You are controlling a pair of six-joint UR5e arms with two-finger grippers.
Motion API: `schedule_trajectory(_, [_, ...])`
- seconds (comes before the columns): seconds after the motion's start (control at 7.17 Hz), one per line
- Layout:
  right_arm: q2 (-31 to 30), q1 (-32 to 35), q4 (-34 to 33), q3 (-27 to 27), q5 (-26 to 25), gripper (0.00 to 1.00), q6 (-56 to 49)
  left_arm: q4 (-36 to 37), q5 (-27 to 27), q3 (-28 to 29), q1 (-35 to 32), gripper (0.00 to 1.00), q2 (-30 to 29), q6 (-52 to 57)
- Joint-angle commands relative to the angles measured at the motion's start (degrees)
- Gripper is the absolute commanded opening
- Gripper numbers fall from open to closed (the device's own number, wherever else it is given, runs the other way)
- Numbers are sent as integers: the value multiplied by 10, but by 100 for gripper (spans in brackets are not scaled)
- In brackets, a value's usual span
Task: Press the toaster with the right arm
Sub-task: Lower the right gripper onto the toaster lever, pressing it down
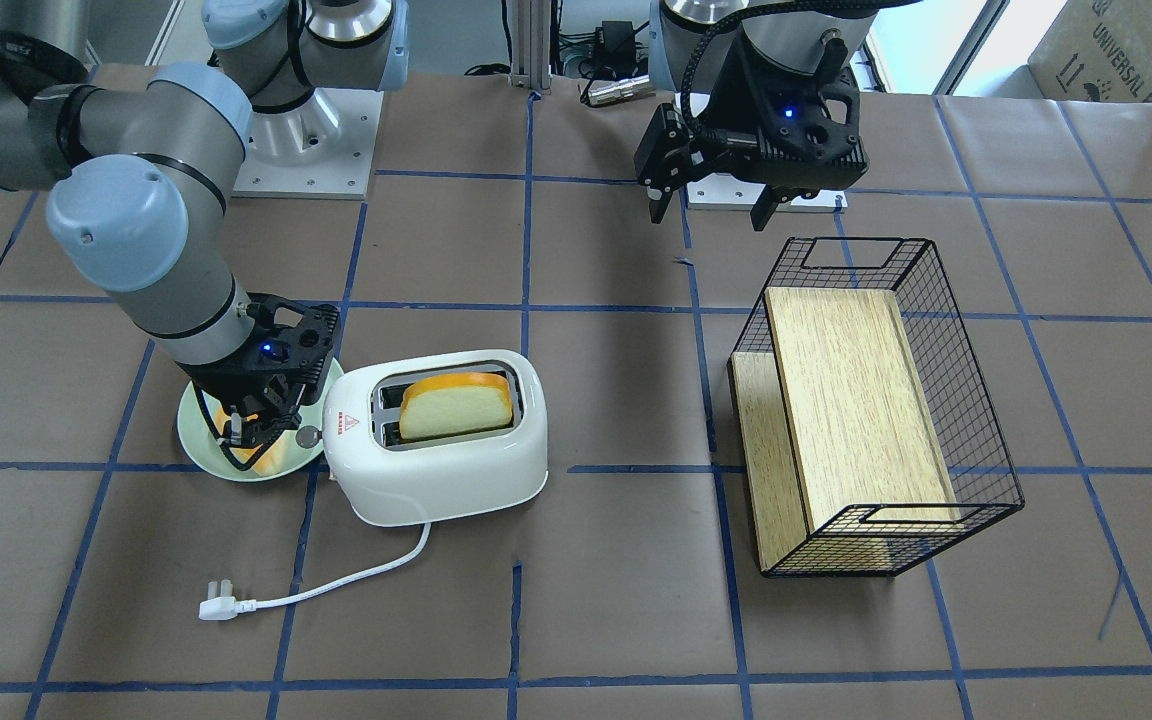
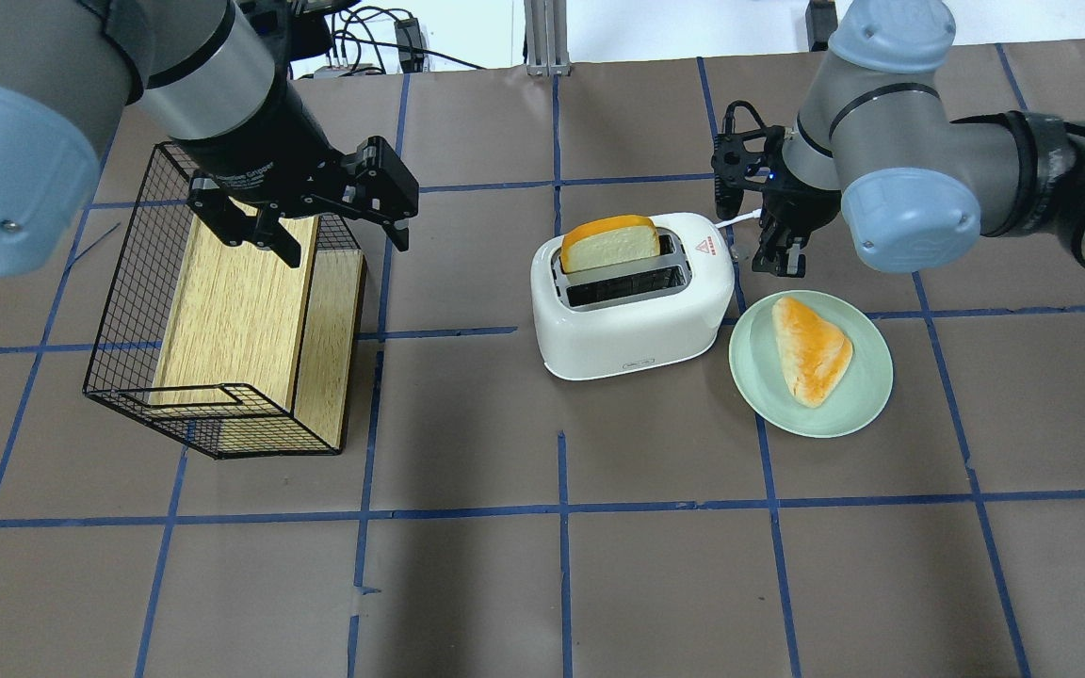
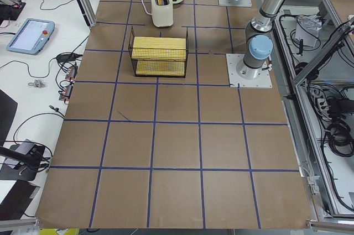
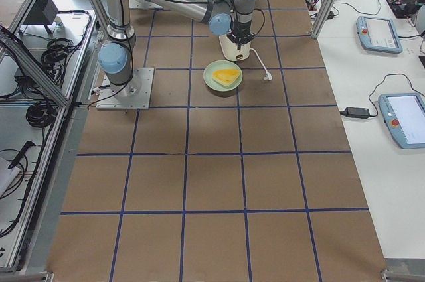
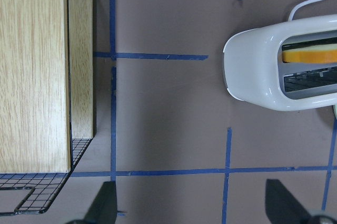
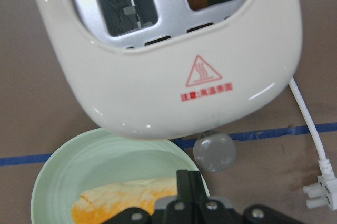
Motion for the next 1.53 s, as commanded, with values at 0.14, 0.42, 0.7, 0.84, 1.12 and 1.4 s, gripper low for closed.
schedule_trajectory(0.14, [-5,0,-10,-1,3,13,-7,0,0,0,0,100,0,0])
schedule_trajectory(0.42, [-8,0,-10,-9,17,13,-7,0,0,0,0,100,0,0])
schedule_trajectory(0.7, [-8,7,-9,-16,17,13,-15,0,0,0,0,100,0,0])
schedule_trajectory(0.84, [-4,7,-10,-16,18,13,-16,0,0,0,0,100,0,0])
schedule_trajectory(1.12, [18,7,-10,-14,17,15,-17,0,0,0,0,100,0,0])
schedule_trajectory(1.4, [33,6,-13,-9,17,15,-29,0,0,0,0,100,0,0])
